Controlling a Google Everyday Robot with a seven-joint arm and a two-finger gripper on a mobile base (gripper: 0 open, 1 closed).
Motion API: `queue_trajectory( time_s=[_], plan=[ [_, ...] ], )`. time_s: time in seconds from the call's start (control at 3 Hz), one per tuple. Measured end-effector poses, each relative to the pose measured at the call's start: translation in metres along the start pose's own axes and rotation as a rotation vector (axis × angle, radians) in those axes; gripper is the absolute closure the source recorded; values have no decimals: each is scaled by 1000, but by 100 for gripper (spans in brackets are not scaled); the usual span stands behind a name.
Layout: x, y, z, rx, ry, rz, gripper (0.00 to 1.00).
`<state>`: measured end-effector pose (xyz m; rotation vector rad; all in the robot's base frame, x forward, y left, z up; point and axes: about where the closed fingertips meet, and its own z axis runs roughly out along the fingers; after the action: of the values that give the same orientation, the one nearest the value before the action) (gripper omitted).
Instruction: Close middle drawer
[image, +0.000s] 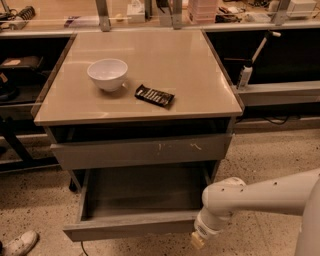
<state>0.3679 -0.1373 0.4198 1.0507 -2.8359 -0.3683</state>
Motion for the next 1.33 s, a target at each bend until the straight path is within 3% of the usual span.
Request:
queue_trajectory(
  time_s=[0.33,0.67,1.0,1.33],
  plan=[
    [-14,1,-1,2,-9,-35,89],
    [-36,0,2,-3,-25,-83,100],
    [-52,-3,7,-10,-36,-112,100],
    [-52,-3,7,-10,-36,-112,81]
  ],
)
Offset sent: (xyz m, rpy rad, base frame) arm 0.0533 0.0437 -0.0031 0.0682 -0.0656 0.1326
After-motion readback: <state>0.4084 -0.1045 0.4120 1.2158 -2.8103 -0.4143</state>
